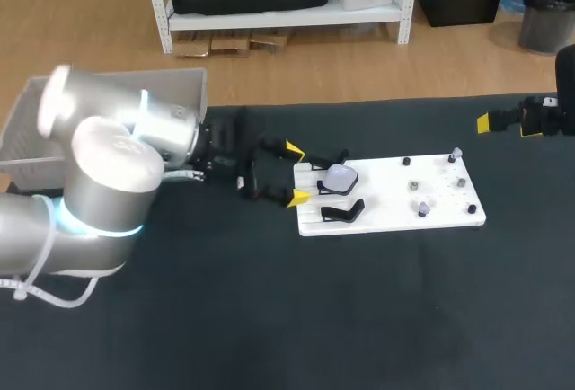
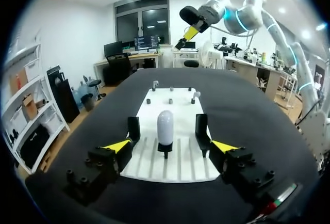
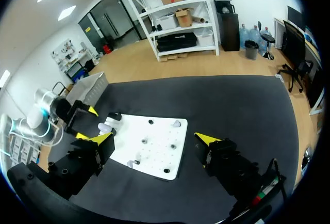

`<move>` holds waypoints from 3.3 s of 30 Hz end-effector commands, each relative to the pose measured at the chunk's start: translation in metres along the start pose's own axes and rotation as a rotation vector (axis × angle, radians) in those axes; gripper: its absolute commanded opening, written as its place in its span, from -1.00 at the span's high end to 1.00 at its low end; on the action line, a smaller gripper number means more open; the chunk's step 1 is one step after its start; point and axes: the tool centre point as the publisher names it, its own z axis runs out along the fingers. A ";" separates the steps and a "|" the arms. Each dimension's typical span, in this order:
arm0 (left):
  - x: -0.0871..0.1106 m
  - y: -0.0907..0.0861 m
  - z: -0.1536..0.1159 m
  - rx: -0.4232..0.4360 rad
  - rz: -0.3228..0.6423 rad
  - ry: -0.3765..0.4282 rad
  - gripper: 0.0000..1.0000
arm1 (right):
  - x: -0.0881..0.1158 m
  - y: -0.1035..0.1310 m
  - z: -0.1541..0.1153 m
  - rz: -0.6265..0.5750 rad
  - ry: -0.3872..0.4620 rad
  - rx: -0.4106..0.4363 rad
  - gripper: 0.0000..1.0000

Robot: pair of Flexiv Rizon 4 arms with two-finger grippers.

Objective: Pick up each earbud case from the left stands, insert the matching earbuds, close the lid, and place the case in the box.

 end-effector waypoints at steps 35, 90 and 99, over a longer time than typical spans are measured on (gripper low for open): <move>-0.007 0.014 0.027 -0.013 -0.058 -0.016 -1.00 | 0.000 -0.001 0.000 -0.001 0.001 -0.002 -1.00; 0.000 0.003 0.065 0.068 -0.097 -0.035 1.00 | 0.000 -0.001 0.000 -0.001 0.001 -0.002 -1.00; -0.020 0.008 0.045 0.046 -0.063 -0.096 1.00 | 0.000 -0.001 0.000 -0.001 0.001 -0.002 -1.00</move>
